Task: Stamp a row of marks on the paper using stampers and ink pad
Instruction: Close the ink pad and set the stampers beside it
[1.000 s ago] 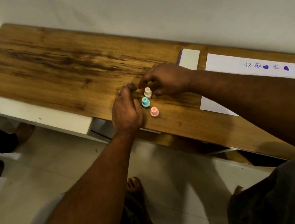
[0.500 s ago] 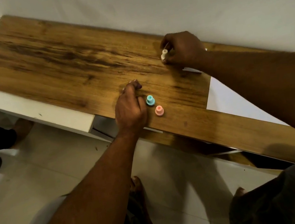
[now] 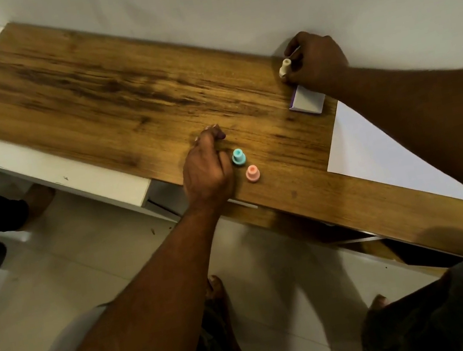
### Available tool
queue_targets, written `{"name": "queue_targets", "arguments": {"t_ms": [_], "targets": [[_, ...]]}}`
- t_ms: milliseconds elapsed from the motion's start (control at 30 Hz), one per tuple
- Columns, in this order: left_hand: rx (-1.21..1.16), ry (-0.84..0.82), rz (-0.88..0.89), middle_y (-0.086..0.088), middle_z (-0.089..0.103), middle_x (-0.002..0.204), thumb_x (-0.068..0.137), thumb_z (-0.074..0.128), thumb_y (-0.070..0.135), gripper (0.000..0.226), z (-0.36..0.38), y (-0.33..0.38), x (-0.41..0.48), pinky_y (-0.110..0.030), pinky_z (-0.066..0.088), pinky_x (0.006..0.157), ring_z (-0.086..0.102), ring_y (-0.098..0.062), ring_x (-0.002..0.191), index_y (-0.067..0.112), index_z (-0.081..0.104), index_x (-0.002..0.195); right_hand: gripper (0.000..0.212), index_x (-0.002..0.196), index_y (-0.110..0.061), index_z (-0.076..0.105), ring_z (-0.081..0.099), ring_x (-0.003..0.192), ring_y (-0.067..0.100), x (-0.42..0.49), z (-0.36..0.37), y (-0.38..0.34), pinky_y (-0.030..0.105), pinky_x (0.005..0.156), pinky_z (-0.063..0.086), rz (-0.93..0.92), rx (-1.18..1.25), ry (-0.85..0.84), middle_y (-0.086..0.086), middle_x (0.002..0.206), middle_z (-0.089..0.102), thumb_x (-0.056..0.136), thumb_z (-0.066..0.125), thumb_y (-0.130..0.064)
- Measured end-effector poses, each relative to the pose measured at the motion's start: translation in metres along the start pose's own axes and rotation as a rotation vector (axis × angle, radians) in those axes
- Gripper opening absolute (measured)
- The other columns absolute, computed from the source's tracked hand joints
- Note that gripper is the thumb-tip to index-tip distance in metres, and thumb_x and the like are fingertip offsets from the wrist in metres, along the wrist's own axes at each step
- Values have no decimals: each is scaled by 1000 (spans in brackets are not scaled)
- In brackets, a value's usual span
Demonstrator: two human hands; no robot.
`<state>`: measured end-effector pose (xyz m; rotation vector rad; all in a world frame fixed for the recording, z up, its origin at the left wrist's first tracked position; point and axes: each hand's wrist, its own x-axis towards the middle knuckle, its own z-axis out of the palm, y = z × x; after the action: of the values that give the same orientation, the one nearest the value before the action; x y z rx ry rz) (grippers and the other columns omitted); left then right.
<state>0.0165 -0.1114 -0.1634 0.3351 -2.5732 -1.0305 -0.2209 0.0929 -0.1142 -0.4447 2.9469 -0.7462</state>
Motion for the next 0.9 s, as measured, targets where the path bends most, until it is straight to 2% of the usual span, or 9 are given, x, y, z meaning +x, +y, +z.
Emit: {"name": "queue_targets", "arguments": {"t_ms": [200,300,400,433,500,600,700,800,900], "targets": [[-2,5,7,-4,70,115,96,47,19,36,-1,2,-1,-34,48,88,64,-18,96,14,59,129,71,127,-21,62,67,107,17,1,-3,5,30,88,52,-31,66,-35,-1,119,72,69,92,-48],[1,6,2,-2,68,109,96,45,22,36,-1,3,-1,-31,45,83,60,-14,90,16,58,130,61,122,-22,65,66,94,8,-13,-8,0,27,84,52,-110,154,94,-7,111,74,75,84,-55],[8,9,16,4,66,109,97,46,22,38,-1,1,-1,-31,46,85,59,-12,90,15,58,132,43,113,-27,68,62,85,4,-43,-9,-11,32,79,54,-324,157,134,-12,102,73,81,78,-54],[16,16,22,7,63,108,97,47,21,37,0,1,-1,-30,46,85,57,-10,89,14,58,132,37,111,-28,69,61,84,4,-53,-9,-14,34,78,55,-422,140,64,-12,102,72,84,77,-50],[35,28,25,8,59,106,98,48,20,37,0,2,-1,-30,46,84,53,-7,88,12,58,133,33,116,-27,69,59,85,2,-69,-5,-22,35,75,56,-562,84,-205,-11,107,70,87,77,-41],[47,13,19,1,66,113,98,48,21,40,-2,3,-1,-33,48,88,56,-10,92,12,57,136,45,131,-25,65,59,92,-4,-76,6,-36,20,75,51,-627,34,-500,-10,123,68,89,79,-34],[49,-7,14,-3,68,122,98,48,22,41,-3,3,-1,-38,51,94,64,-18,103,14,55,138,53,138,-25,61,59,95,-6,-75,18,-51,15,76,47,-691,36,-592,-13,128,64,89,79,-29],[75,5,26,-9,69,124,97,49,20,46,-2,3,-1,-28,42,94,65,-24,107,10,54,142,48,134,-27,63,63,100,4,-76,29,-61,23,80,55,-697,79,-618,-11,123,66,89,79,-31],[83,5,28,-12,69,124,97,49,19,48,-1,2,0,-28,41,91,66,-27,107,7,53,143,46,130,-24,66,64,99,8,-78,36,-67,31,81,58,-670,102,-607,-10,118,67,88,81,-35]]}}
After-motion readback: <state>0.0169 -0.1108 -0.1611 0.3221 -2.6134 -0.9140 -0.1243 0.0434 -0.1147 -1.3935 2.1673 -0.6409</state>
